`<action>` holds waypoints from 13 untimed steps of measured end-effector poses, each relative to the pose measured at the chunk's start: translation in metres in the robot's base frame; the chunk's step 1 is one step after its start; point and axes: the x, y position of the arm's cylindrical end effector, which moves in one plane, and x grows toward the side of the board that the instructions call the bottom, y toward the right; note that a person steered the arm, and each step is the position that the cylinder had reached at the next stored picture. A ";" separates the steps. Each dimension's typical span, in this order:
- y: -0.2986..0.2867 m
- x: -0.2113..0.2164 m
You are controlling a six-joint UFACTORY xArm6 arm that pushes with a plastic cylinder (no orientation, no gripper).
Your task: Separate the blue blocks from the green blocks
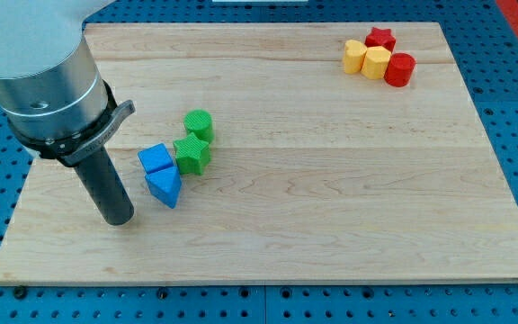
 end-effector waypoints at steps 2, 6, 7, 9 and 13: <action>0.001 0.000; 0.079 0.031; 0.155 0.034; 0.261 -0.024; 0.059 -0.033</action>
